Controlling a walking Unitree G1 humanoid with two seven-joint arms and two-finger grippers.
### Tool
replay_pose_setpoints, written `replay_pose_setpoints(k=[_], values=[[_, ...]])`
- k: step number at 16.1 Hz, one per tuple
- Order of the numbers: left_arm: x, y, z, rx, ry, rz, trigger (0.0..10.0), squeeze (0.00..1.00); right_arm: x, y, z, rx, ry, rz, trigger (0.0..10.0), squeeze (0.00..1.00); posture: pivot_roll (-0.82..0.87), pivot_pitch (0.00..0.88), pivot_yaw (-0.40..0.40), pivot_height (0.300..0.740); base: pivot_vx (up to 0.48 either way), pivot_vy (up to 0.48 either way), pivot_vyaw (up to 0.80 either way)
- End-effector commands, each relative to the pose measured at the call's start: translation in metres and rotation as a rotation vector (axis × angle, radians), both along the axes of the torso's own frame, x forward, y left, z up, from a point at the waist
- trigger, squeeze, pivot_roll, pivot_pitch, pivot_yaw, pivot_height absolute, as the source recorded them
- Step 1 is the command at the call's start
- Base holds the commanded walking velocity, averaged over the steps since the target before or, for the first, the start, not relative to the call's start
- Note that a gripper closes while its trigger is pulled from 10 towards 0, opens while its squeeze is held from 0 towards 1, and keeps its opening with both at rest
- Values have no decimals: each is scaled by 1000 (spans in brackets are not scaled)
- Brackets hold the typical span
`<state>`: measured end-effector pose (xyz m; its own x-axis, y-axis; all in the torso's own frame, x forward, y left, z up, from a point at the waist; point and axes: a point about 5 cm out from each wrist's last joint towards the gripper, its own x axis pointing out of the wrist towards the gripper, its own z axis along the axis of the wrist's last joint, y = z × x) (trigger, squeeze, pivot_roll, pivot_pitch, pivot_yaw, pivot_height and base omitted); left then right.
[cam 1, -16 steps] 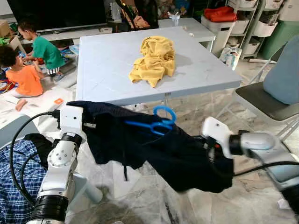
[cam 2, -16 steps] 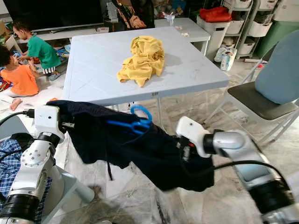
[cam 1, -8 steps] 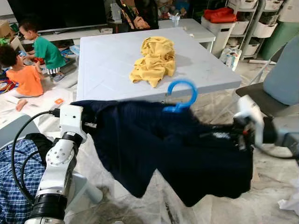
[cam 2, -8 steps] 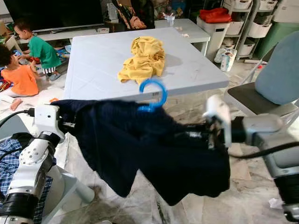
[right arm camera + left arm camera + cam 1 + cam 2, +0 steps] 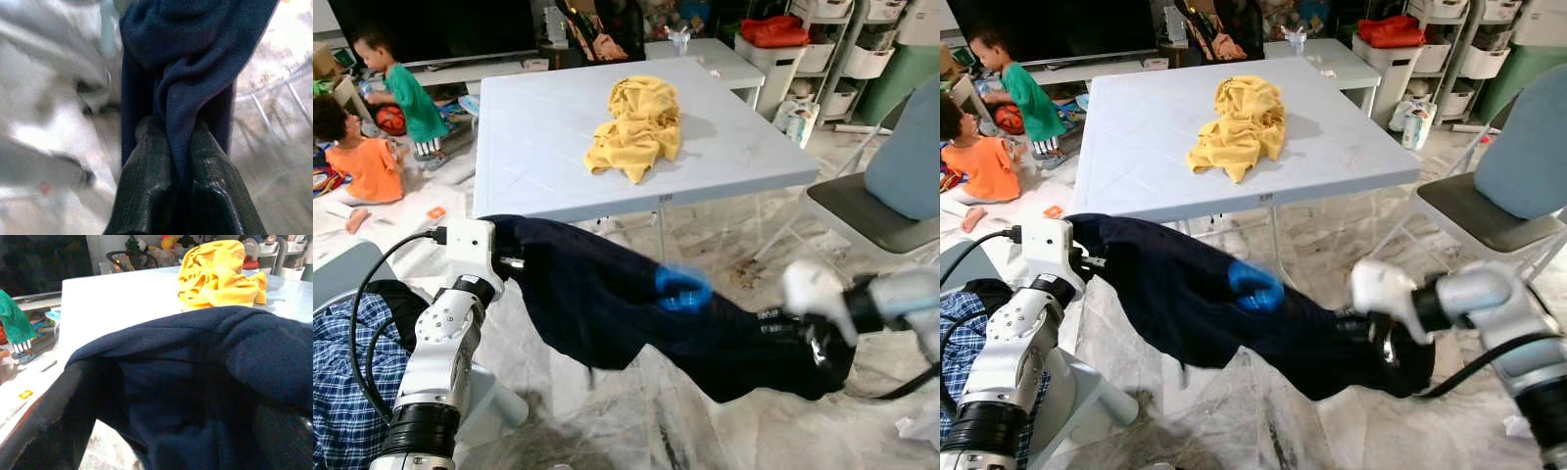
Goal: Hang hanger
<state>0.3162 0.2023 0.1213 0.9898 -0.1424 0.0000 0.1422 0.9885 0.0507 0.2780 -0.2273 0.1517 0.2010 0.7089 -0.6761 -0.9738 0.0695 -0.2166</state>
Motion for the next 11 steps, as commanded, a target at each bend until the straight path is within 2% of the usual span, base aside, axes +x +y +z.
replay_pose_setpoints(k=[1,2,4,9,11], values=[[4,11,13,-4,-32,43,10000,0,11,-1,2,-57,-103,-18,10000,0,-98,0,23,740,0,0,0],[3,8,10,-7,-21,34,10000,0,19,6,10,-2,-191,-29,10000,0,-98,0,23,740,0,0,0],[1,3,5,-5,0,14,10000,0,27,10,22,72,-242,-65,10000,0,-99,0,23,740,0,0,0],[-3,-3,-4,-16,50,-28,10000,0,39,7,39,152,-313,-109,10000,0,-103,0,23,740,0,0,0],[-4,-2,-11,-10,82,-24,10000,0,37,4,53,224,-291,-99,10000,0,-105,0,26,740,0,0,0]])
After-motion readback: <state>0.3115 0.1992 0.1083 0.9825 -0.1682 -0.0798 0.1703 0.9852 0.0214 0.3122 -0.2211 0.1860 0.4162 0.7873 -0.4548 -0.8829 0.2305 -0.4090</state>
